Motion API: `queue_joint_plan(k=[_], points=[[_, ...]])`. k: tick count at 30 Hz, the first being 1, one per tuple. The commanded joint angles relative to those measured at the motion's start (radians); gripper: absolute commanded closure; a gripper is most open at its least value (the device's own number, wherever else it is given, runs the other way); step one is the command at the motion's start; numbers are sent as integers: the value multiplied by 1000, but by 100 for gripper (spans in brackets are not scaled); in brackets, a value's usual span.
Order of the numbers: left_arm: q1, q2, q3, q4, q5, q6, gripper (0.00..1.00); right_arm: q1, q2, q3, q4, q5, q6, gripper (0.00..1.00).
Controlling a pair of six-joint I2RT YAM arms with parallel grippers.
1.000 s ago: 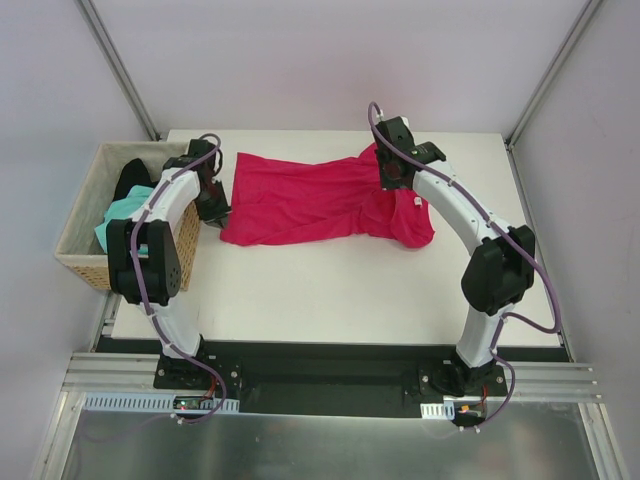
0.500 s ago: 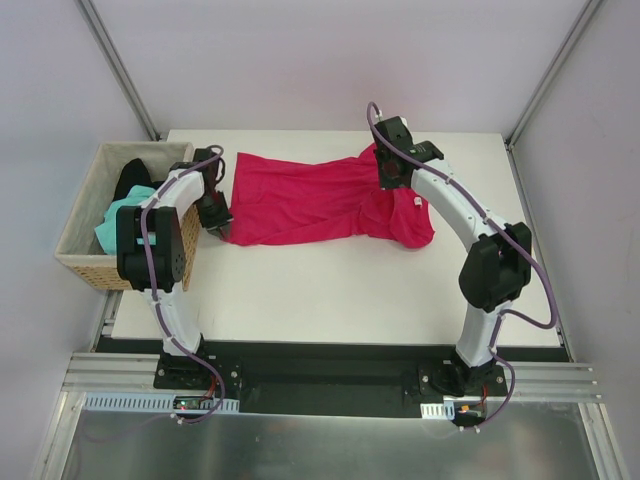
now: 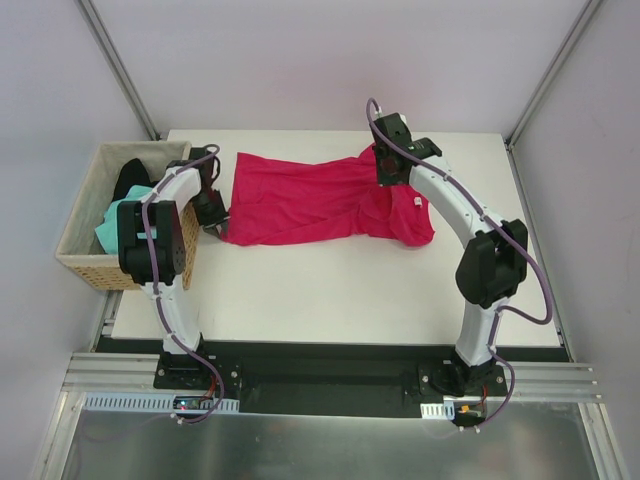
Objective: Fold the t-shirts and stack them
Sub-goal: Grap the side of the flattened tshirt closest away from the robot with both arms
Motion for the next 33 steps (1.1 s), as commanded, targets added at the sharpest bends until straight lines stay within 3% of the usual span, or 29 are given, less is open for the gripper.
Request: queue_joint_plan(k=[1,9,19,20,23,24,26,33], points=[[26,27,39,-25,5,13,78,-5,12,62,-11,-8,17,99],[32,52,43,-28,17,10,76,-5,12,65,-14,-9,17,99],[32,73,39,-36,29,12,66,-5,16,60,-12,-12,22,99],[30,75,37,-36,31,12,67,-5,18,62,-12,-14,22,99],[32,81,37,-35,40,12,83,-5,18,62,-14,-12,23,99],[32,84,37,-38,41,10,94,-5,18,62,-14,-11,22,99],[32,85,39,-36,54,7,100,-4,16,63,-17,-11,20,99],[32,61,57,-38,81,0,100,-5,12,63,-19,-2,17,99]])
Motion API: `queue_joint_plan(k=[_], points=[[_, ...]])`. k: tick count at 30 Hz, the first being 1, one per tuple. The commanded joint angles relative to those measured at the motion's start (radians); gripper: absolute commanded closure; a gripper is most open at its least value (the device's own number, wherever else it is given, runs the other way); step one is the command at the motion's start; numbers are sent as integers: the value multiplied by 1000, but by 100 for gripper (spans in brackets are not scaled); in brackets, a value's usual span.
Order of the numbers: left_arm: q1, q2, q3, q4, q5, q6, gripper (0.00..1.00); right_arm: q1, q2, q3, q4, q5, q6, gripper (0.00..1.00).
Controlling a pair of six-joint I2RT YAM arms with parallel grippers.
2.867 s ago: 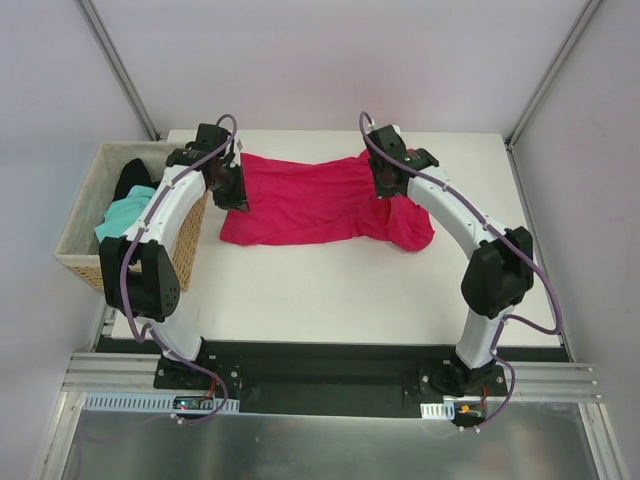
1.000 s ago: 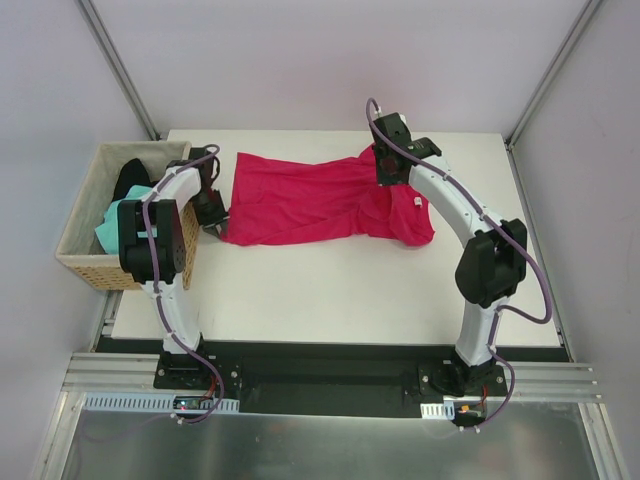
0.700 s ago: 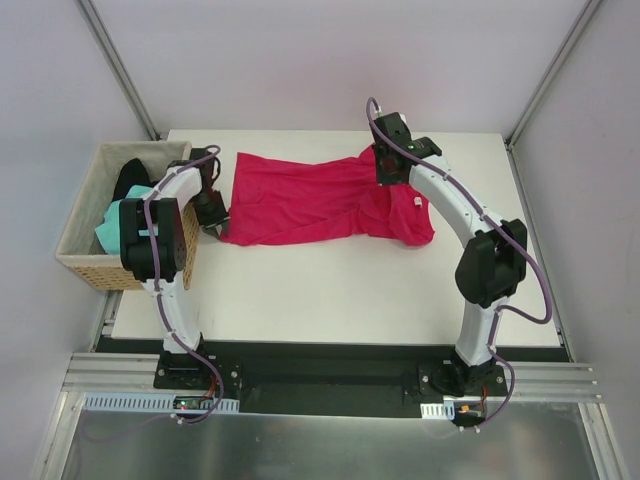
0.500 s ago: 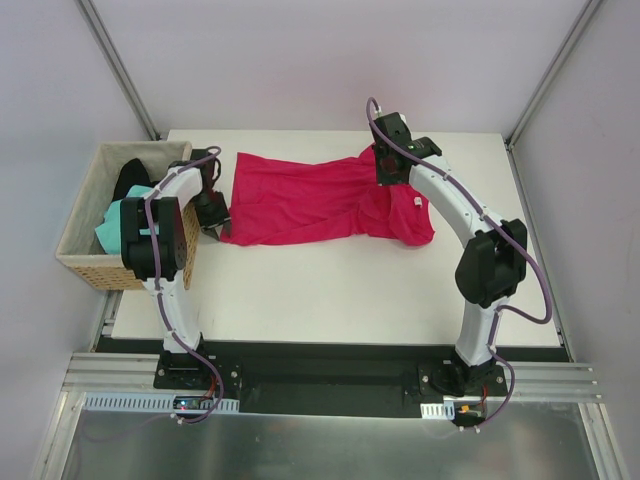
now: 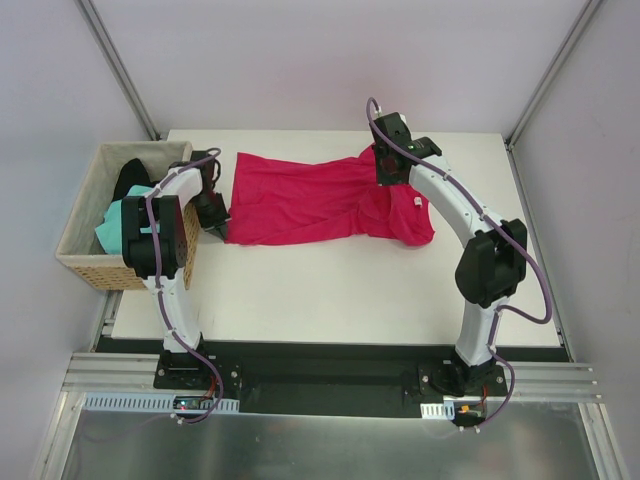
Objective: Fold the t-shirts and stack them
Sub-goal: Grap the side of the flattened tshirt closest away from the robot with both arms
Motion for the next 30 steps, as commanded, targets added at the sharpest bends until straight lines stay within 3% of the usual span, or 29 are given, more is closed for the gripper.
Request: queue_joint_plan(k=[1,14,30], points=[[19,-19,39,-38,30,-20,100,-5,-6,43,-11,15,9,99],[19,-138,165,-99,30,-21,100,-2,-95,-47,10,44,24,99],[21,-240,125,-133,30,-20,100,47,-245,-191,45,136,78,99]])
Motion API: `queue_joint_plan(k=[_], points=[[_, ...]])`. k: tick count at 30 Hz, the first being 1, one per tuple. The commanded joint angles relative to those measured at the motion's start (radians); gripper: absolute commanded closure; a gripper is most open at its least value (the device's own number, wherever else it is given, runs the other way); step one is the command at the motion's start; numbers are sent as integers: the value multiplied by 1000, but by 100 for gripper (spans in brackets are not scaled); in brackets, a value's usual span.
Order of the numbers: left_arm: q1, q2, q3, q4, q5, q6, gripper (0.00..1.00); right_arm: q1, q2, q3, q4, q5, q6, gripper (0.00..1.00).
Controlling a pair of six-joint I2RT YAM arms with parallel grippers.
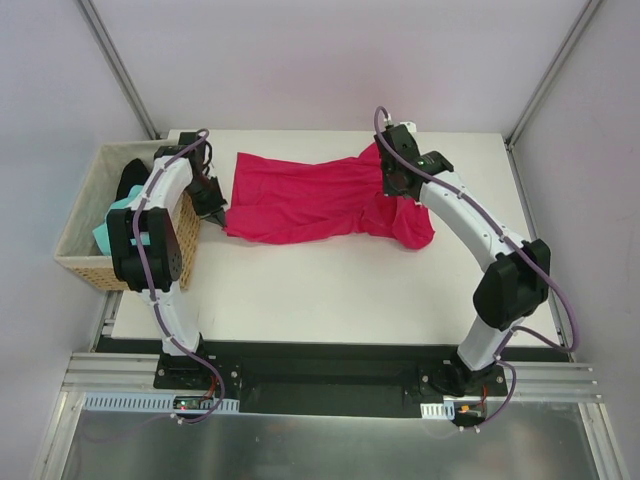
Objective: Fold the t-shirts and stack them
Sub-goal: Grap the side of the flattened tshirt closest away from the robot with both arms
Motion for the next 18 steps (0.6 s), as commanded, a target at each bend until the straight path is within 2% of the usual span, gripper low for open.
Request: queue_joint_plan(k=[1,18], points=[[15,-111,22,22,-37,-12,100,12,-76,-19,26,55,18,99],[-19,-111,-15,25,-2,0,100,71,-154,-133,38,80,79,99]])
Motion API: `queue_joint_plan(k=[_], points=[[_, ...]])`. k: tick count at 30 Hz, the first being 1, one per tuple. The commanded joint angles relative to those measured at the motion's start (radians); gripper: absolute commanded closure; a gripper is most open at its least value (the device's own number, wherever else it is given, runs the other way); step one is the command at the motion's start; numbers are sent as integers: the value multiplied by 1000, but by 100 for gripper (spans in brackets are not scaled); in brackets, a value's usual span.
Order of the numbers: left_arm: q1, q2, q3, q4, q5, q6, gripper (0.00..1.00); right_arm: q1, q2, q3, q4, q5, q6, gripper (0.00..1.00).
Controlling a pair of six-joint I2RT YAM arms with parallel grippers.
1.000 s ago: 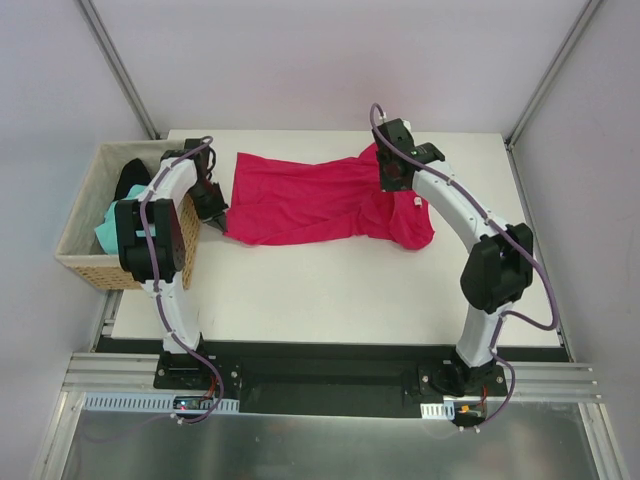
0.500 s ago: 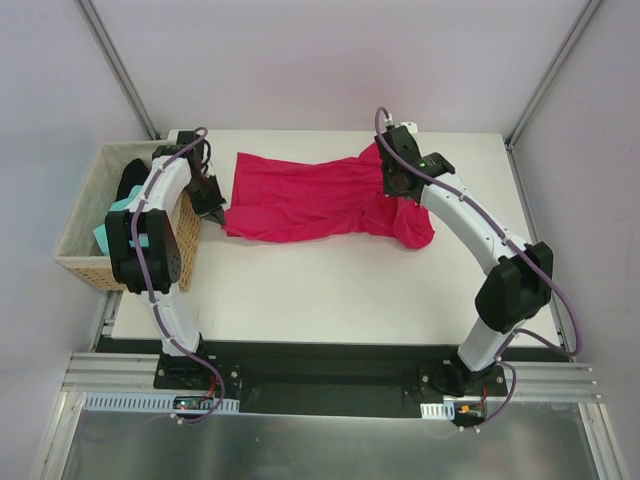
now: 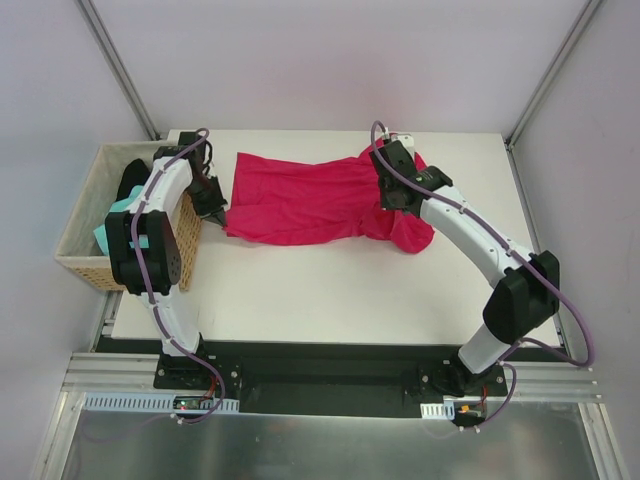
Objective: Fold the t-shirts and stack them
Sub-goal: Grap the side of the flattened tshirt closest away from the robot with both arms, then fold the flattened tshirt in 1/3 of the way
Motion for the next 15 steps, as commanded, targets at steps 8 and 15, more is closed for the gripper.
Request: queue_joint_plan(k=[8,15], points=[[-28,-97,34,41,15,4,100,-7,-38,60,23,84,-17,99],[-29,-91,74,50,38,32,100,-20,-36,83,40,107,-24,99]])
